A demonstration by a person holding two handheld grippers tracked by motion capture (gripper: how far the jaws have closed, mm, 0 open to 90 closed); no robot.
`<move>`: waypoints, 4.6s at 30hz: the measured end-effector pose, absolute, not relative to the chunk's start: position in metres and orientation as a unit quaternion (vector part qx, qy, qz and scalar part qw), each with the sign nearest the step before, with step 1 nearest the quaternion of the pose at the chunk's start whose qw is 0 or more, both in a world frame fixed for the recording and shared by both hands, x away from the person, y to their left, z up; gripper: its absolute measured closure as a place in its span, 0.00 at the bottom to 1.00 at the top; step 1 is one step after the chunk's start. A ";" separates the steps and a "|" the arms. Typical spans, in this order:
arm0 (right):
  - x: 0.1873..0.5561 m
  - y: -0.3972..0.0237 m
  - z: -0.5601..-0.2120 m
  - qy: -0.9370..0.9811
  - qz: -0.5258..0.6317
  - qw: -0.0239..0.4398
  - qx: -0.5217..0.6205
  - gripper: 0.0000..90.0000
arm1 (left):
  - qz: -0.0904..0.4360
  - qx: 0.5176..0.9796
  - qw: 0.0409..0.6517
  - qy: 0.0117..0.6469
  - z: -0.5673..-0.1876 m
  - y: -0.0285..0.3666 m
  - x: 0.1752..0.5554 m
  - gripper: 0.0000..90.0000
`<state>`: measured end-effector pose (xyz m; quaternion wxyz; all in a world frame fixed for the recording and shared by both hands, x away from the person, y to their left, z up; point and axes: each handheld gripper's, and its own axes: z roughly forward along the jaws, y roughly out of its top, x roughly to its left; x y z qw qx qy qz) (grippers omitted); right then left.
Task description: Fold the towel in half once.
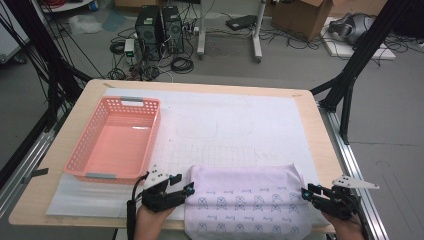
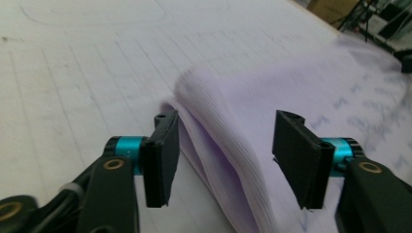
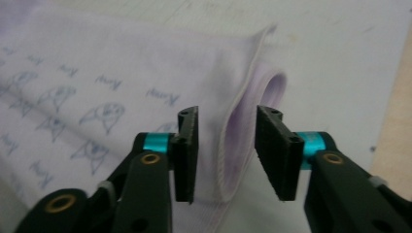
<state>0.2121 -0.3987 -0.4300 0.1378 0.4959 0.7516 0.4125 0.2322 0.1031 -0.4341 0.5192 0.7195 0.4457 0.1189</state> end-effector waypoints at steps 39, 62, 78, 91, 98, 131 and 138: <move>0.224 -0.388 -0.400 0.749 0.436 0.177 0.466 0.97 | 0.147 0.727 0.548 0.386 -0.418 0.081 0.232 0.90; 0.193 -0.395 -0.421 0.751 0.401 0.153 0.502 0.76 | 0.110 0.728 0.527 0.425 -0.434 0.091 0.227 0.51; 0.237 -0.388 -0.443 0.741 0.366 0.198 0.527 0.74 | 0.091 0.732 0.481 0.474 -0.454 0.097 0.259 0.49; 0.231 -0.367 -0.446 0.780 0.347 0.187 0.485 0.50 | 0.118 0.762 0.447 0.453 -0.454 0.079 0.256 0.57; 0.232 -0.366 -0.443 0.782 0.357 0.150 0.488 0.88 | 0.127 0.763 0.438 0.458 -0.454 0.074 0.253 0.95; 0.376 -0.367 -0.402 0.757 0.397 0.193 0.481 0.93 | 0.150 0.690 0.476 0.524 -0.412 0.085 0.402 0.96; 0.389 -0.363 -0.409 0.742 0.393 0.186 0.510 0.78 | 0.133 0.692 0.483 0.520 -0.425 0.084 0.407 0.78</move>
